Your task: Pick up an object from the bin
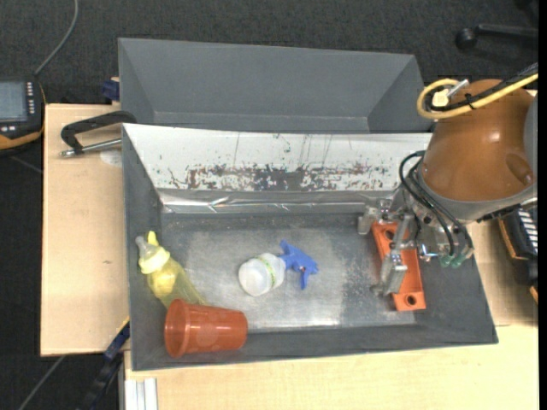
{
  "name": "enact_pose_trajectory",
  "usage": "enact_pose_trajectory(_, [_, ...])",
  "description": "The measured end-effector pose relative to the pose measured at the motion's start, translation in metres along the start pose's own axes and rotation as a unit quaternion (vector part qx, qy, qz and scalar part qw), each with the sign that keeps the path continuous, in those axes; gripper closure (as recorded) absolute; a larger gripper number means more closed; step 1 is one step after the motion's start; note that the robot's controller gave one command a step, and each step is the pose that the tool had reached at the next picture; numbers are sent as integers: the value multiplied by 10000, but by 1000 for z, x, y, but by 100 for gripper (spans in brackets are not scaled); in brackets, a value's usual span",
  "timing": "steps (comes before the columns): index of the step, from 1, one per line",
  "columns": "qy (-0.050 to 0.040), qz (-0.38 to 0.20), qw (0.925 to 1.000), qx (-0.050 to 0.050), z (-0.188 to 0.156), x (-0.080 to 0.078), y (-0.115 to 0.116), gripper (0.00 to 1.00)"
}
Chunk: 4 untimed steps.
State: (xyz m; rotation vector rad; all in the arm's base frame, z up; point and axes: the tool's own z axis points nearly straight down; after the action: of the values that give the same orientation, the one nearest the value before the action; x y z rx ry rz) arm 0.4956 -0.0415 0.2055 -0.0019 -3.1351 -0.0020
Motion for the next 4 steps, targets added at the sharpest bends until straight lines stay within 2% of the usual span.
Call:
enact_pose_trajectory(1, [-47,-8,10000,4,-5,-2,0,0])
enact_pose_trajectory(2, [-41,443,9990,-8,78,-24,61,0])
enact_pose_trajectory(3, [-34,885,9961,-8,85,-44,74,0])
enact_pose_trajectory(4, [-71,-199,9998,-9,75,-49,113,0])
